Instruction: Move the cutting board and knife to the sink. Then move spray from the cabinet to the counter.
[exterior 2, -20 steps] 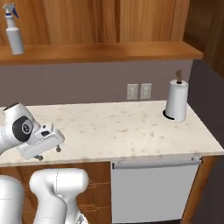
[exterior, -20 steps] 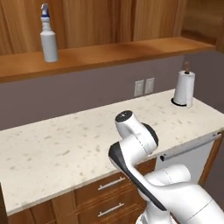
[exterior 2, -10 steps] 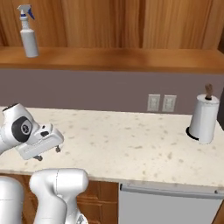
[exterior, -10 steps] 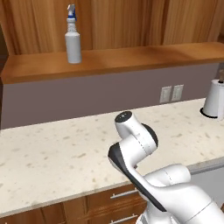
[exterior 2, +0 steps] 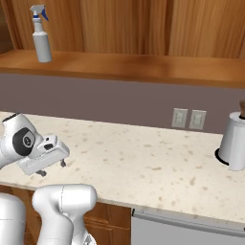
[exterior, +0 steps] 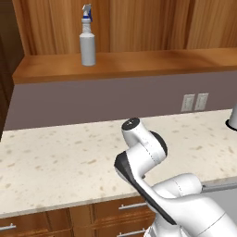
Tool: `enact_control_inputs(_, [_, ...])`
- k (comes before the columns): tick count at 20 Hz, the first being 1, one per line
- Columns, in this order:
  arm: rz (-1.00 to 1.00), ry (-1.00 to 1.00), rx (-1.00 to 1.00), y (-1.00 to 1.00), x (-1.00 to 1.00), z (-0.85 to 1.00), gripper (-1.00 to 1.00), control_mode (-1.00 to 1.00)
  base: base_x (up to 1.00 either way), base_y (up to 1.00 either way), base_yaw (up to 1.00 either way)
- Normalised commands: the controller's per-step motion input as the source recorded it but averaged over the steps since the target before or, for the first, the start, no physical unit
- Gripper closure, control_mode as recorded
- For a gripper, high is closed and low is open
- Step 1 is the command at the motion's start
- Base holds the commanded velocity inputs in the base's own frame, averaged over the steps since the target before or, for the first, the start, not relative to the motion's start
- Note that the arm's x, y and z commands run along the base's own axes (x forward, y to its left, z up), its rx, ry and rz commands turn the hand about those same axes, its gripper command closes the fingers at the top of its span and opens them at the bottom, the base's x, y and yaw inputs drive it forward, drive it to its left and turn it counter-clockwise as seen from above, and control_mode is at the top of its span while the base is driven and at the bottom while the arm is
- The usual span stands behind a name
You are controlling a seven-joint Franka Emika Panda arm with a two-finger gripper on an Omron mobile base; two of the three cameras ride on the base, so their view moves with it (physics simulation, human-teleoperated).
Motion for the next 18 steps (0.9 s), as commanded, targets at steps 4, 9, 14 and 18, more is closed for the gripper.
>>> enact_control_inputs(4, [0.00,0.00,0.00,0.00,0.00,0.00,-1.00,1.00,0.03,0.00,0.04])
enact_control_inputs(9, [0.00,-0.20,0.16,0.00,-0.01,0.15,-1.00,-1.00,0.00,0.00,0.00])
enact_control_inputs(14, [0.04,-0.43,0.28,0.00,-0.01,0.67,-1.00,-1.00,0.00,0.00,0.00])
enact_control_inputs(18, [0.09,-0.43,0.28,0.00,-0.04,0.72,-1.00,-1.00,0.00,0.00,0.00])
